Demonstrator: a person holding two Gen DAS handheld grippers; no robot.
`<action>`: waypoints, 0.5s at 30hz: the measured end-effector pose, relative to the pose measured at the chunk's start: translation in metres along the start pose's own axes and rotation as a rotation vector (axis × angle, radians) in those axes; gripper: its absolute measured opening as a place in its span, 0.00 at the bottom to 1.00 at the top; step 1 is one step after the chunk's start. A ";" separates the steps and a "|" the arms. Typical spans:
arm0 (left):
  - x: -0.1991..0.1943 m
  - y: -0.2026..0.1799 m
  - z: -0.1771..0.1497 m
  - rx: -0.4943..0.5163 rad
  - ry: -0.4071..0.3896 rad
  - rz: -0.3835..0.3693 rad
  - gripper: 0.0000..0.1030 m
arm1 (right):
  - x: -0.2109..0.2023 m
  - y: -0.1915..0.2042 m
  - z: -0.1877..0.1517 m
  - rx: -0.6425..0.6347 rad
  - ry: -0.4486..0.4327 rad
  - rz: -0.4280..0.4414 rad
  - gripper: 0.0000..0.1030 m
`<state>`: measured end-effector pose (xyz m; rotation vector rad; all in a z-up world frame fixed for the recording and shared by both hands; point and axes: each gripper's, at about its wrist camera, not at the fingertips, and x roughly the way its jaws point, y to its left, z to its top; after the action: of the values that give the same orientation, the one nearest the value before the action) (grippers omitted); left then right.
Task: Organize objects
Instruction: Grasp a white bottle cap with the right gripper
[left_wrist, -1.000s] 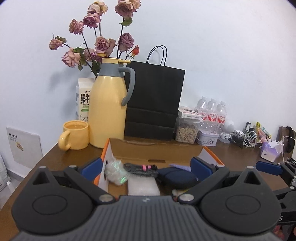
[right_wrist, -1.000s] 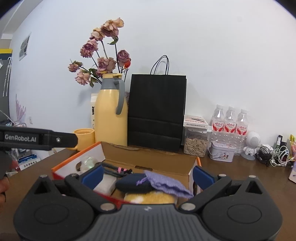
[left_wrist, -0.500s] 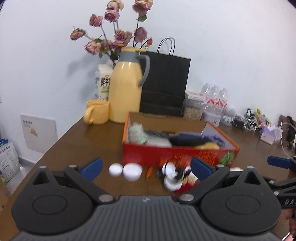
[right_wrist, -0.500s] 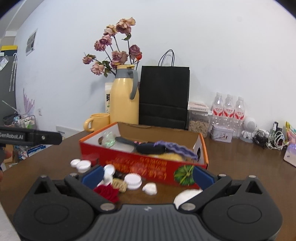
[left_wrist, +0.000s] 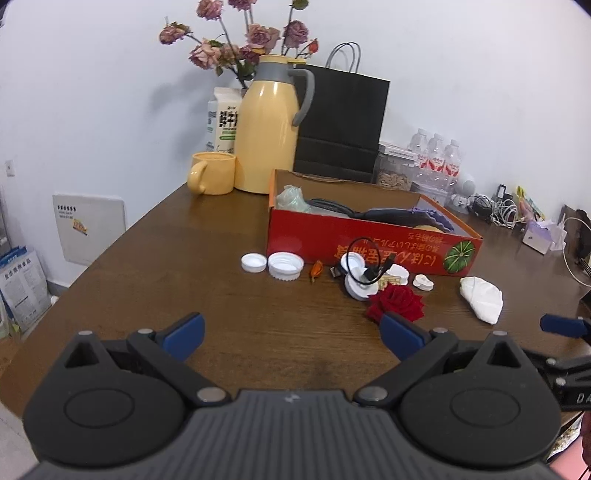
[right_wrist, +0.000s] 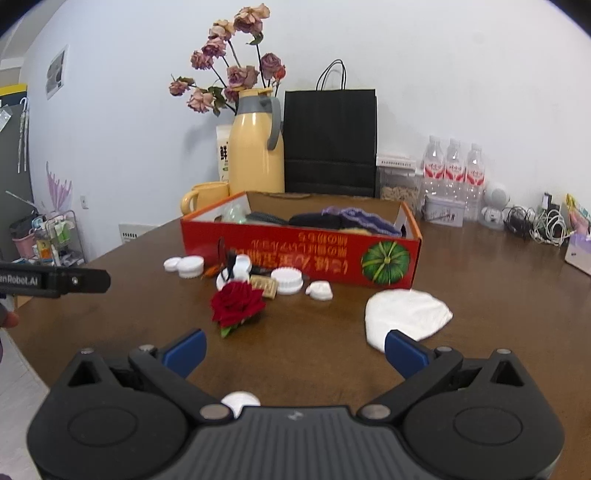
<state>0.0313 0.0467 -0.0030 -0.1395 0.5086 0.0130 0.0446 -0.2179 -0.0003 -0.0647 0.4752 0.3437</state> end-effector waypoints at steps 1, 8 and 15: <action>-0.001 0.002 -0.002 -0.006 -0.003 0.005 1.00 | -0.001 0.001 -0.002 -0.001 0.005 0.002 0.99; -0.002 0.008 -0.010 -0.023 0.004 0.014 1.00 | 0.004 0.012 -0.011 -0.031 0.047 0.044 0.83; 0.003 0.014 -0.016 -0.041 0.027 0.016 1.00 | 0.017 0.023 -0.022 -0.067 0.118 0.079 0.45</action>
<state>0.0255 0.0579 -0.0198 -0.1758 0.5368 0.0368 0.0417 -0.1938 -0.0271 -0.1325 0.5836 0.4350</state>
